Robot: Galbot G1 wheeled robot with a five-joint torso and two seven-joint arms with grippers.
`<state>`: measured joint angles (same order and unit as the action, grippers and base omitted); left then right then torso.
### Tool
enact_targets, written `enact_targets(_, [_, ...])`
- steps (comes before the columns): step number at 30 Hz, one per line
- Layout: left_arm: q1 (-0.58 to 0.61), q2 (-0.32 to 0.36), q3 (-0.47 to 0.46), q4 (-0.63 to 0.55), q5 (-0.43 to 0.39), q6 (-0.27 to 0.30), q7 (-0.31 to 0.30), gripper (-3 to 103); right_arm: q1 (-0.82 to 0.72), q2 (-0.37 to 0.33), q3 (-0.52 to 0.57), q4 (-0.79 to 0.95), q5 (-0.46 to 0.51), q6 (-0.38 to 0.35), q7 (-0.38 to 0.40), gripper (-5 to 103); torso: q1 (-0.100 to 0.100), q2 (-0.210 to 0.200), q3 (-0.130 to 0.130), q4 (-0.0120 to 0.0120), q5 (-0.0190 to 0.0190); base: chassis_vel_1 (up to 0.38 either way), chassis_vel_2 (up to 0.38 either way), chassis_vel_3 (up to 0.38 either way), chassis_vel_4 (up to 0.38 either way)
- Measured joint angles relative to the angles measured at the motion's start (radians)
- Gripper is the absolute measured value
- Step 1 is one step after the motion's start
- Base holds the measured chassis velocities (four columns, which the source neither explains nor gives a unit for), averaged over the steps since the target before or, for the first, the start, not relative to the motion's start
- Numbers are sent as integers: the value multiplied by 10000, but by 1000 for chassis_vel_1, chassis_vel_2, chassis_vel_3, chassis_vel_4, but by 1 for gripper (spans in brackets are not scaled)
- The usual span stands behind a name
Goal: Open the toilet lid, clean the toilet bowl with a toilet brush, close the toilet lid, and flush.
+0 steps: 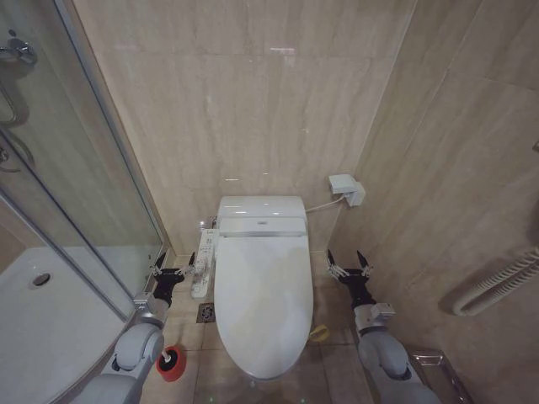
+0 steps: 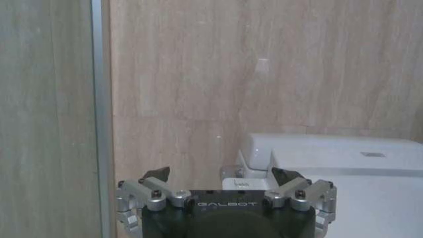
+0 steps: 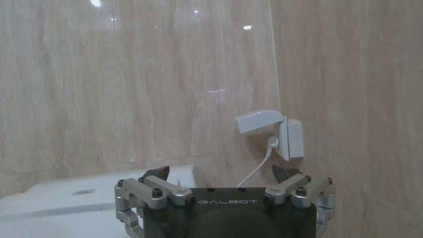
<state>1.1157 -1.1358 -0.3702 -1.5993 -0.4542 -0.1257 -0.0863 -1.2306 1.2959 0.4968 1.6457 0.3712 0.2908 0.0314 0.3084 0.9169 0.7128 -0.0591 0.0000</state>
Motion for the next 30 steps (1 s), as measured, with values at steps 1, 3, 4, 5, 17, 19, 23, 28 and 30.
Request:
enact_targets(1, [0, 0, 0, 0, 0, 0, 0, 100, 0, 0, 0, 0, 0, 0, -1, 100, 0, 0, 0, 1, 1, 23, -70, 12, 112])
enact_targets(3, [0, 0, 0, 0, 0, 0, 0, 100, 0, 0, 0, 0, 0, 0, 0, 100, 0, 0, 0, 1, 0, 11, -89, 12, 126])
enact_targets(4, [-1, 1, -1, 0, 0, 0, 0, 100, 1, 0, 0, 0, 0, 0, 0, 100, 0, 0, -1, 2, -1, -2, -186, 16, 141])
enact_targets(5, [0, 1, -1, 0, 0, 0, 0, 100, 1, 1, 0, 0, 0, 0, 0, 100, 1, 0, 0, 1, -2, 12, -186, 16, 251])
enact_targets(17, [4, -3, 5, -2, -1, 0, 1, 100, -4, -2, 6, 0, 0, 0, 8, 100, -14, 5, -3, -6, 3, 13, -291, -21, 261])
enact_targets(19, [3, -3, 5, -2, 0, 0, 0, 100, -4, -1, 6, -1, 0, 0, 8, 100, -11, 4, -2, -5, 1, 12, -5, -16, -13])
enact_targets(23, [0, 2, 0, -1, 0, 0, -1, 100, 2, 2, 0, 0, 0, 0, 3, 100, 5, -1, 1, 2, 0, 37, 113, -5, -87])
enact_targets(28, [-3, 3, -2, -1, 0, 0, -2, 100, 3, 2, -1, 0, 0, 0, 1, 100, 3, -1, 0, 3, -1, 71, 60, -107, -13])
enact_targets(30, [0, 2, -2, -1, 0, 0, -2, 100, 1, 0, -2, 0, 0, 0, 2, 100, -2, -1, 0, 2, -1, 149, -98, -129, 112])
